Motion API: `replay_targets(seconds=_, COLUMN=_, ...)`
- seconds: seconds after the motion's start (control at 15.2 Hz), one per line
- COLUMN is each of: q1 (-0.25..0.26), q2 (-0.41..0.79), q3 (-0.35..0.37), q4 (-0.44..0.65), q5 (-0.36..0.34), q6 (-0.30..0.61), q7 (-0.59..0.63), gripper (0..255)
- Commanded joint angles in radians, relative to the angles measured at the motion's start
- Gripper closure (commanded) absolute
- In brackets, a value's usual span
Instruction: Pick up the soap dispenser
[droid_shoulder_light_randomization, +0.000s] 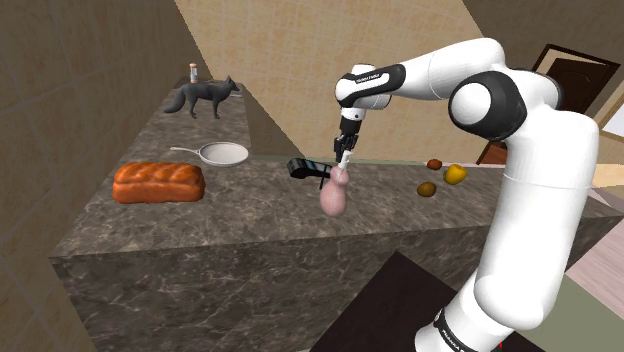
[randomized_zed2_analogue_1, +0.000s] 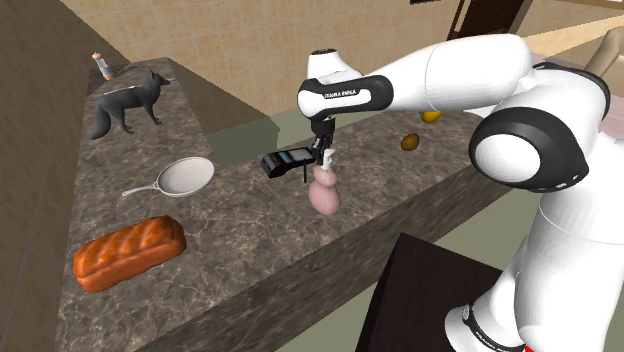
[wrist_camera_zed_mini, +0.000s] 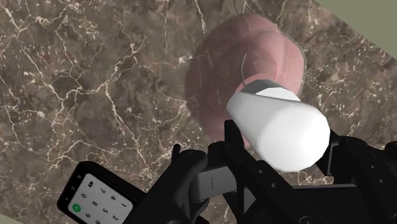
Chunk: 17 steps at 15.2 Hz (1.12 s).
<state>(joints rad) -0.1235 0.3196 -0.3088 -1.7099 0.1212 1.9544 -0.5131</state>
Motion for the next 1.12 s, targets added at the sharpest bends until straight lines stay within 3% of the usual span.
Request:
replay_targets(seconds=0.0, q1=0.0, q2=0.001, q3=0.001, q4=-0.001, q5=0.001, q6=0.0, q7=0.0, gripper=255)
replay_targets(seconds=0.26, q1=0.0, q2=0.001, q3=0.001, q4=0.001, q5=0.001, q6=-0.001, q7=0.0, gripper=255)
replay_targets(seconds=1.06, q1=0.0, q2=-0.034, q3=-0.005, q4=0.116, q5=-0.014, q6=-0.149, q7=0.012, gripper=255)
